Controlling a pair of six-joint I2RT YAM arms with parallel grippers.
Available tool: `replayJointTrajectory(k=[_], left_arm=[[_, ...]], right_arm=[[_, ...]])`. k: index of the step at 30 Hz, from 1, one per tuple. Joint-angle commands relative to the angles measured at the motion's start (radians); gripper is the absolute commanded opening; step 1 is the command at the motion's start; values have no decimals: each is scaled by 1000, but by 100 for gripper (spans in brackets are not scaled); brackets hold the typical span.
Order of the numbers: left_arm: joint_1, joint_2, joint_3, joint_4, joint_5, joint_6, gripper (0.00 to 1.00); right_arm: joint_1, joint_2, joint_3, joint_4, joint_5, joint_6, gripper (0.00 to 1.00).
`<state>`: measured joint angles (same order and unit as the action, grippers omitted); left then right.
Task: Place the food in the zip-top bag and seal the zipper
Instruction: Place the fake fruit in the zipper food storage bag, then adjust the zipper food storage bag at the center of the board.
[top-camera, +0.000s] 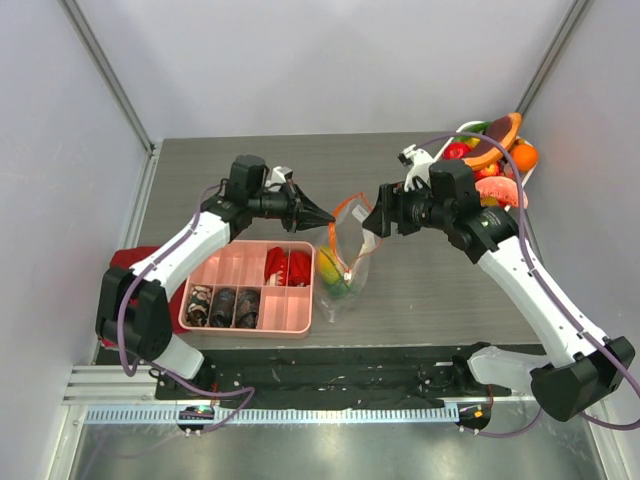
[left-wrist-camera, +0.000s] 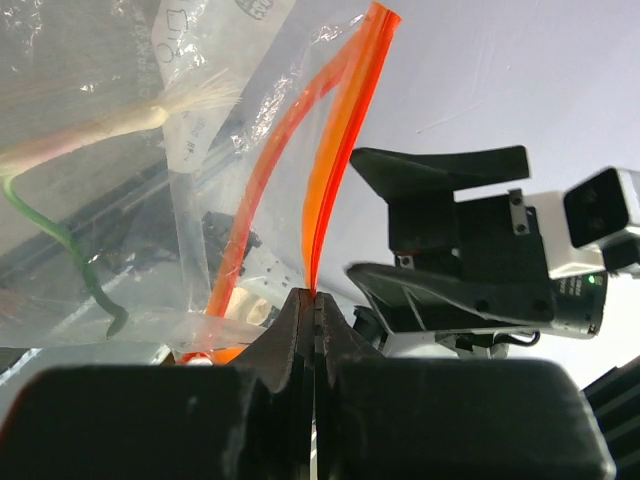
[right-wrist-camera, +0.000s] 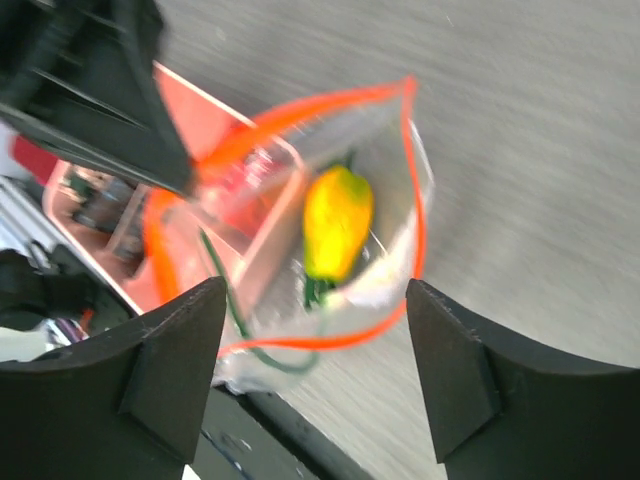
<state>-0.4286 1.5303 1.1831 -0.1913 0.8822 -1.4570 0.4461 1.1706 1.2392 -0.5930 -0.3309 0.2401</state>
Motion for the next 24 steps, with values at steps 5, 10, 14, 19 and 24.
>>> replayJointTrajectory(k=[5,10,14,19,24], left_arm=[[5,-64,29,-39,24,96,0],[5,-71,59,-95,8,153,0],[5,-55,124,-204,-18,237,0],[5,-19,260,-453,-98,438,0],[5,4,404,-612,-215,598,0]], right_arm=[[5,26,-33,-102,53,-74,72],[3,60,-38,-111,40,-70,58],[3,70,-9,-120,-34,-48,28],[-1,66,78,-163,-25,-53,1],[-12,44,129,-183,-23,-44,1]])
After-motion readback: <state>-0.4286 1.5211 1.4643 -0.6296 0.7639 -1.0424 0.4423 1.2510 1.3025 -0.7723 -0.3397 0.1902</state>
